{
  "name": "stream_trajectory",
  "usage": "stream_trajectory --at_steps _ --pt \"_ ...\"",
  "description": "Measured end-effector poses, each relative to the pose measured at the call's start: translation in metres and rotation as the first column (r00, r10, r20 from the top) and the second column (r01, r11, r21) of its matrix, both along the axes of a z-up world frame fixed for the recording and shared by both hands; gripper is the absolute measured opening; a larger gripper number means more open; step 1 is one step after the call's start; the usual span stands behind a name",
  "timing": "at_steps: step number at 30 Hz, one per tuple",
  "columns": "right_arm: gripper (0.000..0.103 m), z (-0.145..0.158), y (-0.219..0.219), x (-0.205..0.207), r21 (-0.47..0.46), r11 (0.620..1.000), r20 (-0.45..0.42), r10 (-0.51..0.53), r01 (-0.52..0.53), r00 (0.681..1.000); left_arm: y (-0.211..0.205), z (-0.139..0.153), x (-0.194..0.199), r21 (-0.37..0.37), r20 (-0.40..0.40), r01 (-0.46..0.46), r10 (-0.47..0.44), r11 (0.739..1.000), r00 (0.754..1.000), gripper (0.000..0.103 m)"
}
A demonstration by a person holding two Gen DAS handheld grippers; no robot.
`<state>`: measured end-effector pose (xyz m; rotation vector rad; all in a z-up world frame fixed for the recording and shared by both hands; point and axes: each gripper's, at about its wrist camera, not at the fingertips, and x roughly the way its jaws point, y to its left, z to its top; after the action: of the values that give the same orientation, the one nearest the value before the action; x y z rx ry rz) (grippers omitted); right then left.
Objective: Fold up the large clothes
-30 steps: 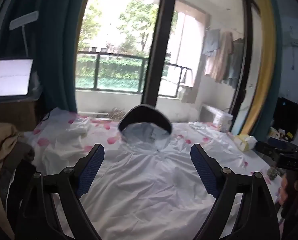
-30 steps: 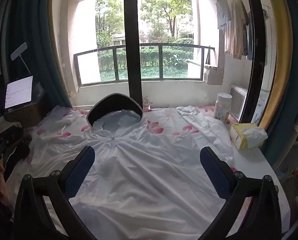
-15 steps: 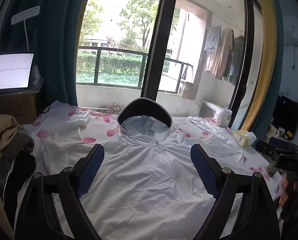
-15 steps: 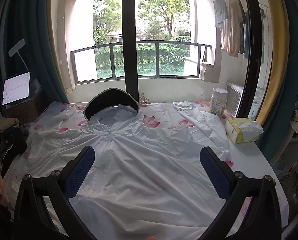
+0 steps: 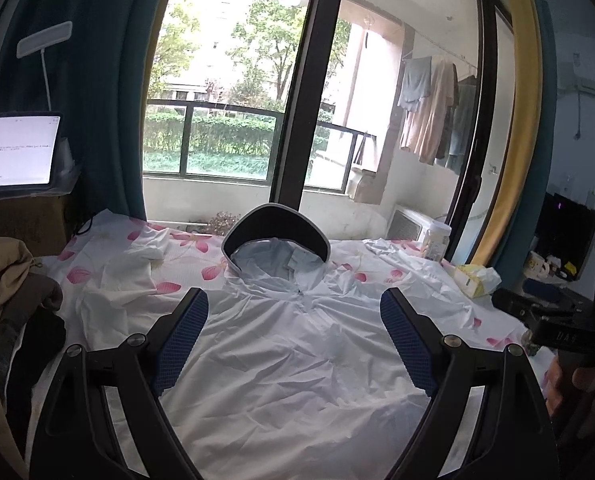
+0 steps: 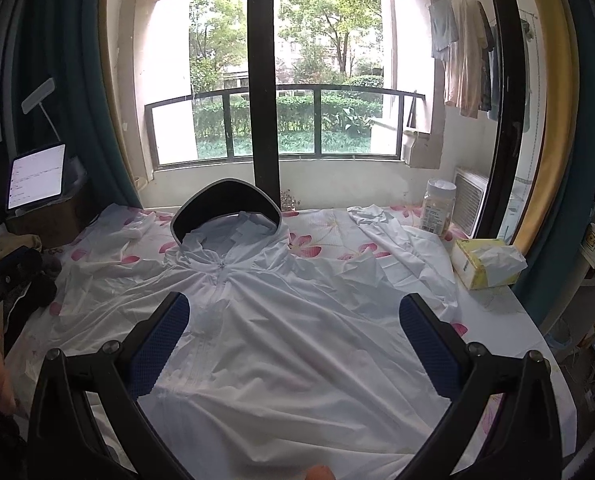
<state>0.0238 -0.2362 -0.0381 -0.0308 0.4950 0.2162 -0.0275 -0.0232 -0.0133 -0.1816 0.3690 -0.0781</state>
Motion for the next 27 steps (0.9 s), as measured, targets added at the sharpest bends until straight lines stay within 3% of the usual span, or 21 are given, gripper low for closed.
stream_trajectory --at_steps 22,27 --pt "0.103 0.003 -0.001 0.001 0.005 1.0 0.013 0.002 -0.002 1.0 0.001 0.012 0.002 0.019 0.001 -0.097 0.097 0.995 0.995 0.09" --pt "0.103 0.003 0.0 0.002 0.003 1.0 0.016 0.002 -0.002 1.0 0.006 0.01 0.004 -0.017 -0.013 -0.089 0.088 0.996 0.996 0.09"
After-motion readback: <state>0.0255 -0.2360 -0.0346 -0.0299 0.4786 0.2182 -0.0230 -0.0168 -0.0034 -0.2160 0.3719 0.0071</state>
